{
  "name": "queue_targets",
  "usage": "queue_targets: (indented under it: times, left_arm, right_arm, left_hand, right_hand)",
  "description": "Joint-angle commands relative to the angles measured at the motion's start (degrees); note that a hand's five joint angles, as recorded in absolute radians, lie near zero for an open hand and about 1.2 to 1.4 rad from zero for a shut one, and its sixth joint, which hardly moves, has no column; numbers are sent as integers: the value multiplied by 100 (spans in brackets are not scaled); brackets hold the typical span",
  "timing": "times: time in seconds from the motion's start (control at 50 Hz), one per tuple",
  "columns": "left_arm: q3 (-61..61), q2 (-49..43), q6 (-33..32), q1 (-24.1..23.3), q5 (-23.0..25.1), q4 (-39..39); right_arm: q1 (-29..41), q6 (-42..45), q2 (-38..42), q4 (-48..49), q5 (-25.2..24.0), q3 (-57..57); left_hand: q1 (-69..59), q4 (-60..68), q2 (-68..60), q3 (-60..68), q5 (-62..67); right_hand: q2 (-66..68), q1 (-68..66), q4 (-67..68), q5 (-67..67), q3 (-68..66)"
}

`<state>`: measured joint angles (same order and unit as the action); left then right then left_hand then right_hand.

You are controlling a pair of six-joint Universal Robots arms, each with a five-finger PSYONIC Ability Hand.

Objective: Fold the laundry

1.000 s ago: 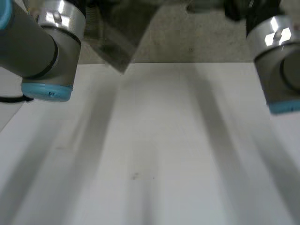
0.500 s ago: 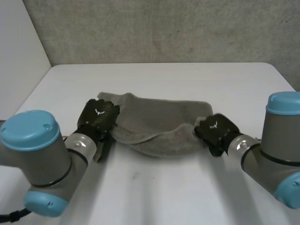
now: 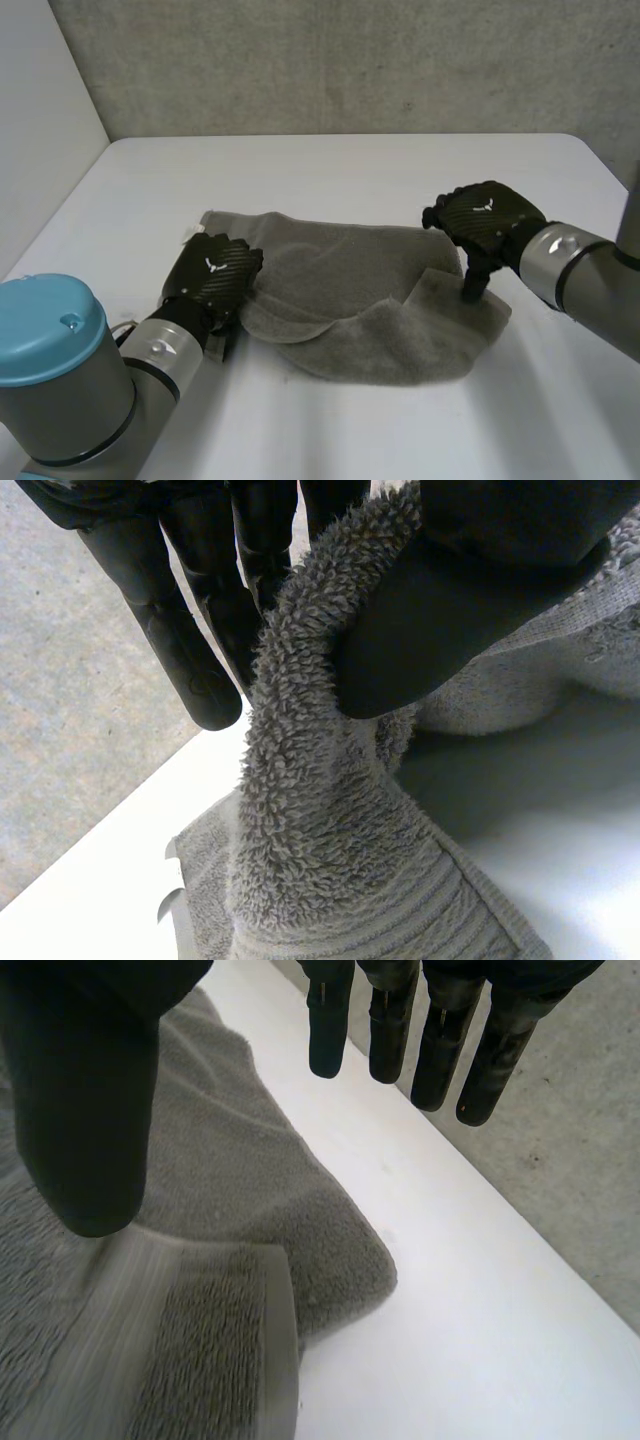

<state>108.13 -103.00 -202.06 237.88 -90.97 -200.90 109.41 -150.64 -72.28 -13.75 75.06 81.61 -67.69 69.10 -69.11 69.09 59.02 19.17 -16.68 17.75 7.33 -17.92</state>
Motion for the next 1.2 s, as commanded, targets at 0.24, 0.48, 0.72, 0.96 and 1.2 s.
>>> queue_targets:
  times: [0.24,0.48,0.72,0.96,1.2]
  left_arm:
    - [218,368,0,4,-8,-2]
    - [-36,167,-35,92,18,-46]
    - [-3026,-906,-931,329,528,-72]
    - [-5944,-1363,360,522,563,-195]
    - [-3425,-1275,633,531,686,-160]
  right_arm:
    - [203,-440,2155,-1692,-950,-1982]
    - [397,-396,2745,-1718,-809,-2607]
    - [502,-317,2080,524,569,-4928]
    - [599,121,-365,5700,791,-818]
    - [590,254,-296,4566,641,900]
  left_hand:
    - [-1099,958,-957,958,966]
    - [-1231,1090,-1089,1091,1098]
    - [-1231,1090,-1089,1091,1098]
    - [-1231,1090,-1089,1091,1098]
    - [-1231,1090,-1089,1091,1098]
  right_hand:
    - [454,-703,596,638,-579]
    - [5029,-5278,5171,5213,-5154]
    - [6083,-6332,6225,6267,-6208]
    - [6083,-6332,6225,6267,-6208]
    - [6083,-6332,6225,6267,-6208]
